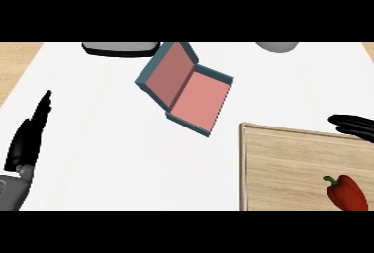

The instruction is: Pick the bell pepper from the tray and place it in the cardboard box

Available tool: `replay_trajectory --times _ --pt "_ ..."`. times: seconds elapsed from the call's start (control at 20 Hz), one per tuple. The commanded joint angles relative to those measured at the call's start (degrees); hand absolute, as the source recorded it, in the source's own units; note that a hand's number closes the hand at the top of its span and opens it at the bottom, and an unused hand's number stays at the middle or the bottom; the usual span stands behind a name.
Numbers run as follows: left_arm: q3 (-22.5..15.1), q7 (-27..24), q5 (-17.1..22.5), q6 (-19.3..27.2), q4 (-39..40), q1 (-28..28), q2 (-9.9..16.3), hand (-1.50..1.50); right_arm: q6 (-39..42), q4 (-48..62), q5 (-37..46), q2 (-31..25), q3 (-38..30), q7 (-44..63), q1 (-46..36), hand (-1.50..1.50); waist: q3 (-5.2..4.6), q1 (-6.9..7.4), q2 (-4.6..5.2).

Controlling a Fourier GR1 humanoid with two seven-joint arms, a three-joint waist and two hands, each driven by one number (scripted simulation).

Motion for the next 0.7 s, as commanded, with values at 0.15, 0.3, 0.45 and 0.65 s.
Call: replay_trajectory --times 0.15,0.3,0.45,0.65 --pt "1.08 2.24 0.52 -1.19 -0.02 -1.64 0.13 0.0 -0.8 2.97 15.95 -4.13 9.14 -13.13 -6.09 -1.5 -0.29 -0.29 -0.09" --pt "0.31 2.68 -0.89 -0.24 -1.8 0.02 0.01 0.0 -3.05 5.76 22.24 -5.05 12.86 -13.32 -8.08 -1.5 -0.32 -0.42 -0.21" --pt "0.86 -0.38 -1.5 -0.04 -1.88 3.12 -0.54 0.0 -1.95 7.46 24.66 -2.4 15.41 -11.98 -11.56 -1.5 -0.39 -0.74 -0.32" --pt "2.58 1.79 -1.67 -0.95 -2.46 1.93 0.3 0.0 -5.38 12.39 30.21 3.44 18.43 -10.53 -14.23 -1.5 -0.38 -1.35 -0.38"
